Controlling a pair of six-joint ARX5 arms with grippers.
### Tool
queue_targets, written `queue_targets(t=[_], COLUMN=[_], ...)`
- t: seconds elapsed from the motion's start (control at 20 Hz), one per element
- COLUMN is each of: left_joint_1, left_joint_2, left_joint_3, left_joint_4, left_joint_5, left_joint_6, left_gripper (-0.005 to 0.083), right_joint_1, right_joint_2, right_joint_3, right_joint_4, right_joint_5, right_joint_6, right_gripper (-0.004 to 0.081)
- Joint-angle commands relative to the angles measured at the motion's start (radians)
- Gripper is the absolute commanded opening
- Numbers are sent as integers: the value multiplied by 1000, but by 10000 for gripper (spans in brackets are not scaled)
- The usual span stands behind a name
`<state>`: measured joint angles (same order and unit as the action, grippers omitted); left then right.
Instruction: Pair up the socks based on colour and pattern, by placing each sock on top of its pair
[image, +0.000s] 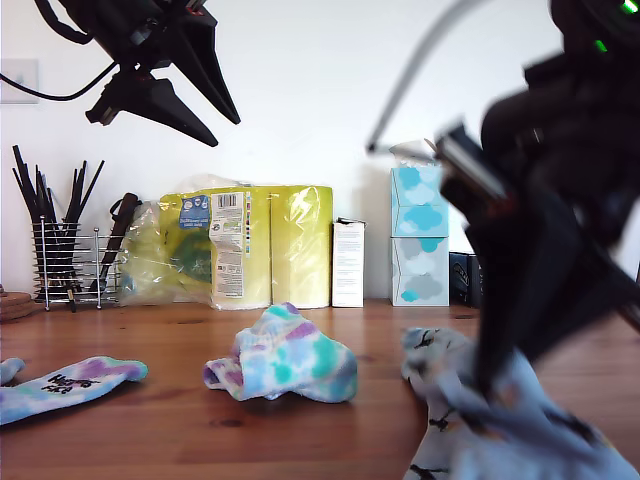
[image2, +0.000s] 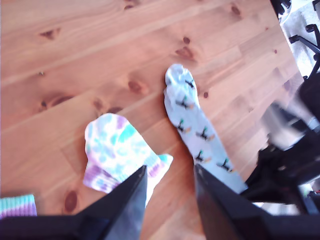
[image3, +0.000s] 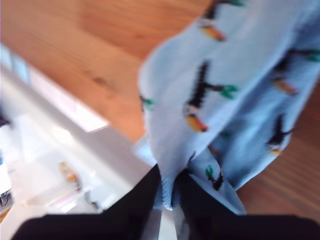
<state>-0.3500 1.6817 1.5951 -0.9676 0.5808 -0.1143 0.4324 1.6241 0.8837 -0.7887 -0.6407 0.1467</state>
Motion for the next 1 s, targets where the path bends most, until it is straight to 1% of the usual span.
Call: queue_targets(t=[0.0, 0.1, 0.2, 0.3, 0.4, 0.5, 0.6, 0.7, 0.75, 0.8, 0.85, 0.9, 0.95], left_joint_1=[1, 1, 1, 1, 1, 0, 0, -7, -10, -10, -11, -13, -14], left_joint_2=[-24, -24, -24, -24, -24, -24, -24, -23, -23, -23, -23, -23, -23], left_joint_3=[6, 6, 6, 6, 6, 6, 6, 6, 6, 5, 5, 4, 4], left_joint_4=[18, 27, 26, 21, 17, 16, 11, -14, -28, -38, -40, -39, -40], left_joint_5=[1, 1, 1, 1, 2, 2, 1, -1, -6, -14, -14, -14, -14], left_joint_6=[10, 10, 10, 10, 10, 10, 23, 85, 117, 151, 180, 184, 196], left_gripper=[270, 270, 270, 270, 270, 269, 269, 269, 269, 269, 267, 257, 228], right_joint_1=[-2, -2, -4, -17, -18, -18, -21, -26, -31, -35, -34, -34, -34], right_joint_2=[0, 0, 0, 0, -4, -38, -105, -193, -235, -280, -317, -353, -383], right_joint_3=[-5, -5, -3, 17, 45, 69, 91, 95, 95, 95, 95, 95, 94], right_joint_4=[86, 154, 209, 200, 145, 115, 67, 16, -12, -31, -29, -21, -7], right_joint_5=[45, 132, 201, 209, 205, 186, 184, 212, 231, 249, 267, 269, 279], right_joint_6=[22, 22, 10, 11, -12, -20, -45, -78, -97, -124, -127, -130, -129], right_gripper=[40, 185, 284, 357, 396, 407, 406, 406, 403, 355, 239, 67, -7])
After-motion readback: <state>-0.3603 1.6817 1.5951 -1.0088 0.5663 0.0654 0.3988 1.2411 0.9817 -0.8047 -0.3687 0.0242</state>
